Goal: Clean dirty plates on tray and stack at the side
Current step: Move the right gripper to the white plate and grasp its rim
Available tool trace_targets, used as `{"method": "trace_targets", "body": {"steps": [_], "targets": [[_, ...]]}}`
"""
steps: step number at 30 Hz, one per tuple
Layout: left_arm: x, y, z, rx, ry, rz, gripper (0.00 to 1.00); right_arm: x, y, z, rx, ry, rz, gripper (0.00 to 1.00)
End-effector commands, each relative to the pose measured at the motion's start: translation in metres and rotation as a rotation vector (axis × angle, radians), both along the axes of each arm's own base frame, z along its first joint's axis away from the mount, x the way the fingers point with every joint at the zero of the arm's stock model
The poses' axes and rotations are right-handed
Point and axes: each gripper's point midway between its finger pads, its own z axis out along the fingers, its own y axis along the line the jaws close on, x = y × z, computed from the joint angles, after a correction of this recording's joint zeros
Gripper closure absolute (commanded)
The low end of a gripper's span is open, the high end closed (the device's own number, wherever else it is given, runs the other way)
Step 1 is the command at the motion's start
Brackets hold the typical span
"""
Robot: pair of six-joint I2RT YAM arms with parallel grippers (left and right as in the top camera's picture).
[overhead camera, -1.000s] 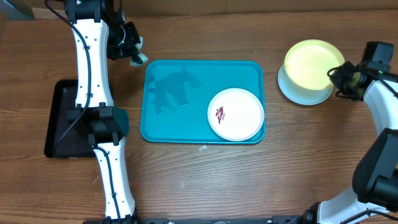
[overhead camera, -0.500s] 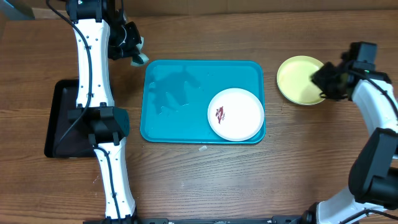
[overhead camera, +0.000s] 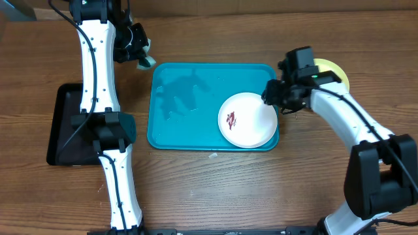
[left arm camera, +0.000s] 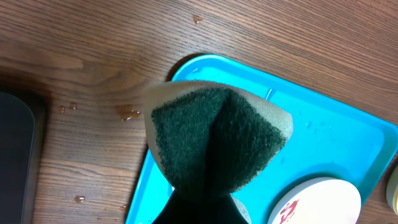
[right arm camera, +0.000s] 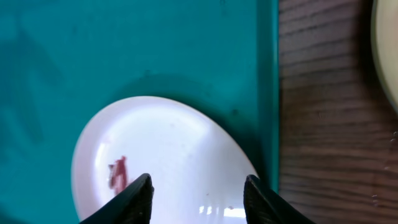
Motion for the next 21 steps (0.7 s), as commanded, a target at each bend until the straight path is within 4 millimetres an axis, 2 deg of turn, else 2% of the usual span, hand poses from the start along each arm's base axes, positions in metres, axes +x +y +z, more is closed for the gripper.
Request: {"method": "trace_targets", "body": {"steps": [1,3,5,10,17,21], "targets": [[0.0,-0.003,0.011,0.012,-0.033,-0.029,0.96,0.007,-0.016,0.001,-0.268,-0.111,0.168,0.46],[0.0,-0.003,0.011,0.012,-0.033,-0.029,0.96,0.009,-0.007,0.001,-0.296,-0.147,0.27,0.43],[0.0,-0.003,0.011,0.012,-0.033,-0.029,0.96,0.015,-0.003,0.003,-0.304,-0.183,0.302,0.37],[0.0,-0.003,0.011,0.012,-0.033,-0.029,0.96,0.027,-0.002,0.002,-0.315,-0.228,0.334,0.35],[0.0,-0.003,0.011,0.016,-0.036,-0.046,0.96,0.013,0.013,-0.029,-0.23,-0.137,0.414,0.37],[0.0,-0.003,0.011,0.016,-0.036,-0.045,0.96,0.009,0.013,-0.038,-0.226,-0.102,0.409,0.36]]}}
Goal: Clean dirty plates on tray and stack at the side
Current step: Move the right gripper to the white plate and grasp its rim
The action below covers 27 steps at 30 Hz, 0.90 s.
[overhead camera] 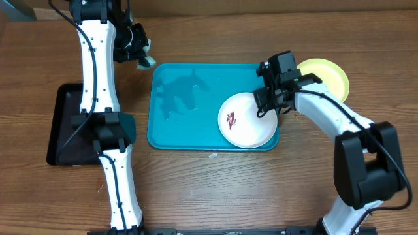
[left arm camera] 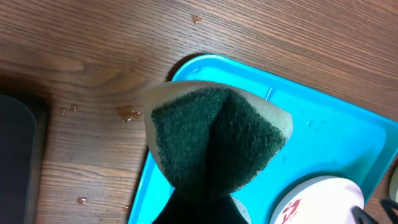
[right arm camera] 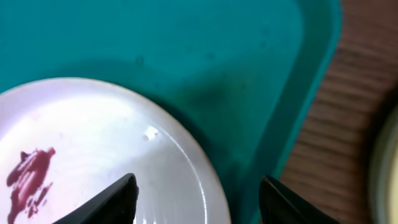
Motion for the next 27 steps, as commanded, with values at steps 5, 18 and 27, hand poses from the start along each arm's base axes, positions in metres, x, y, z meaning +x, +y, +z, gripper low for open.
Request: {"method": "trace_targets", "body": {"steps": [5,18,27], "targets": [[0.0,-0.003,0.011,0.011,-0.033,-0.028,0.96,-0.007,0.001,-0.02,0.002,0.057,0.022,0.36],[0.0,-0.003,0.011,0.011,-0.033,-0.028,0.96,-0.023,0.004,-0.028,0.038,0.147,-0.031,0.39],[0.0,-0.003,0.011,0.008,-0.033,-0.028,0.96,-0.037,0.018,-0.027,0.161,0.258,-0.216,0.51]]}}
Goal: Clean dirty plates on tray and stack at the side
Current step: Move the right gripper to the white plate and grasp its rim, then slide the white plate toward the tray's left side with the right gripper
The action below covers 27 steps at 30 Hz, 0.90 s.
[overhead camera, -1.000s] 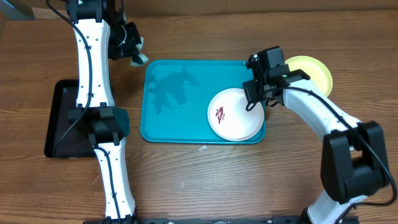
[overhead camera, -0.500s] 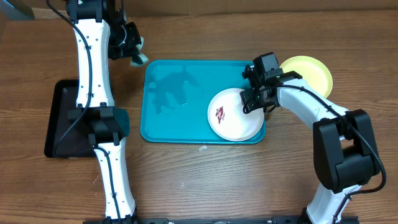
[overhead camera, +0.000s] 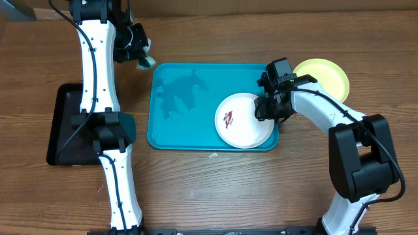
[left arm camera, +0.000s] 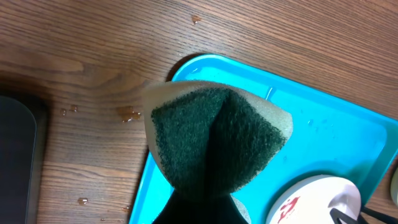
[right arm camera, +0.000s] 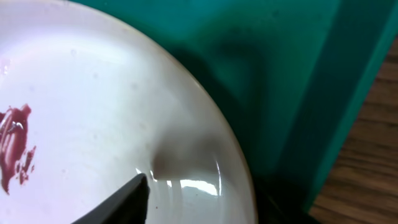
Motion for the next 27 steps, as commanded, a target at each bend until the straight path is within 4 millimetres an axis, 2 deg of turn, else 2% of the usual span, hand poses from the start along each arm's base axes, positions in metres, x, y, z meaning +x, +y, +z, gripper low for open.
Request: {"method": "trace_targets", "body": {"steps": [1,6,10,12,18,21,23,24,26,27], "targets": [[0.0,-0.004,0.011,0.007,-0.032,-0.026,0.96,-0.001,0.019,0.002,0.107,0.044,-0.106,0.52],[0.0,-0.004,0.011,0.007,-0.032,-0.026,0.96,0.016,0.055,0.015,0.251,-0.011,-0.144,0.51],[0.0,-0.004,0.011,0.007,-0.032,-0.026,0.96,0.029,0.066,0.023,0.288,-0.055,-0.19,0.52],[0.0,-0.003,0.011,0.008,-0.032,-0.025,0.96,0.031,0.06,0.026,0.261,-0.052,-0.208,0.58],[0.0,-0.003,0.011,0.008,-0.032,-0.025,0.96,0.035,0.011,0.045,0.102,-0.002,-0.32,0.57],[0.0,-0.003,0.011,0.008,-0.033,-0.025,0.96,0.027,0.005,0.047,0.098,0.052,-0.344,0.48],[0.0,-0.003,0.011,0.008,-0.032,-0.026,0.95,0.011,0.01,0.045,0.124,0.129,-0.334,0.35],[0.0,-0.003,0.011,0.008,-0.032,-0.025,0.96,0.002,0.014,0.044,0.141,0.169,-0.329,0.35],[0.0,-0.004,0.011,0.008,-0.032,-0.026,0.96,-0.014,0.024,0.04,0.166,0.232,-0.307,0.56],[0.0,-0.003,0.011,0.008,-0.032,-0.025,0.96,-0.021,0.028,0.036,0.163,0.255,-0.315,0.58]]}}
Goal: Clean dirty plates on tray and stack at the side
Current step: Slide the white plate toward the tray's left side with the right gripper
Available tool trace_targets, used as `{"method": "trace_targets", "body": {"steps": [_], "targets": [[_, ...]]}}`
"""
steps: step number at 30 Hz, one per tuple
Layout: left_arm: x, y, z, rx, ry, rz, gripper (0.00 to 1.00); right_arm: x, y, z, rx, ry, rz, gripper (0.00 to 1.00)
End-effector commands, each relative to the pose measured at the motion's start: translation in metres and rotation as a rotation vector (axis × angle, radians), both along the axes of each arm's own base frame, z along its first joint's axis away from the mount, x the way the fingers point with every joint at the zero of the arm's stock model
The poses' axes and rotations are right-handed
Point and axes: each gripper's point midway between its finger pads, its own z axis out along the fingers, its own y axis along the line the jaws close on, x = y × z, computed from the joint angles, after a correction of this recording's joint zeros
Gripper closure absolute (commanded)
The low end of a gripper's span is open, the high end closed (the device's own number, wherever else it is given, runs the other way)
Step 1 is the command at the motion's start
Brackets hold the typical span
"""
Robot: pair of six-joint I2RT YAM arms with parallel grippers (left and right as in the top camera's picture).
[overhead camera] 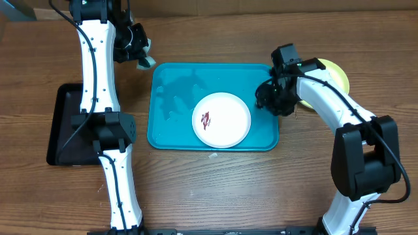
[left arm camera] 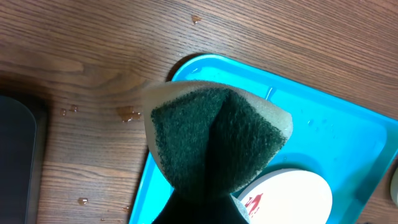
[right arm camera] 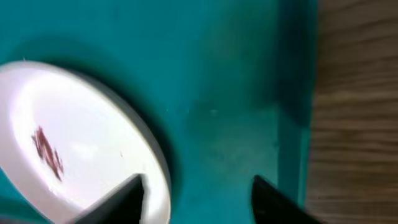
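A white plate [overhead camera: 222,120] with a red smear lies in the middle of the teal tray [overhead camera: 171,136]. My right gripper [overhead camera: 268,101] hovers over the tray's right end, just right of the plate. In the right wrist view the gripper [right arm camera: 199,200] is open over bare tray floor [right arm camera: 236,93], its left fingertip at the plate's [right arm camera: 74,143] rim. My left gripper [overhead camera: 139,56] stays above the tray's far left corner, shut on a folded green sponge [left arm camera: 217,137]. The plate [left arm camera: 292,196] shows below the sponge.
A yellow plate [overhead camera: 332,73] sits on the wooden table right of the tray, partly behind my right arm. A black tray [overhead camera: 64,127] lies at the left. Water drops [left arm camera: 127,113] dot the wood [overhead camera: 196,189] near the teal tray's corner.
The white plate has shifted left, from the tray's right end to its middle. My right gripper is now off the plate, open just beyond its right rim. The left arm has not moved.
The plate lay in the tray's near right corner with my open right gripper above its right edge. The gripper then stood at the plate's far right rim, then low against it. The plate now lies mid-tray. My left gripper held the sponge still throughout.
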Motion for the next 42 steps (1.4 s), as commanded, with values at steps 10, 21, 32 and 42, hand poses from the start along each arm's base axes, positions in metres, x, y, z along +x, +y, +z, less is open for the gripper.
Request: {"method": "trace_targets", "body": {"steps": [10,21,32,42], "targets": [[0.0,-0.006,0.011,0.007,-0.032,-0.031,0.96,-0.032,0.033,-0.029,-0.04,0.091,-0.168,0.51],[0.0,-0.006,0.011,0.008,-0.032,-0.032,0.96,-0.024,0.02,-0.041,-0.163,0.048,-0.271,0.58],[0.0,-0.007,0.011,0.008,-0.032,-0.033,0.96,-0.026,0.023,-0.061,-0.167,0.081,-0.265,0.78],[0.0,0.01,0.017,0.007,-0.048,-0.022,0.96,-0.016,0.039,-0.058,-0.078,0.055,-0.25,0.96]]}}
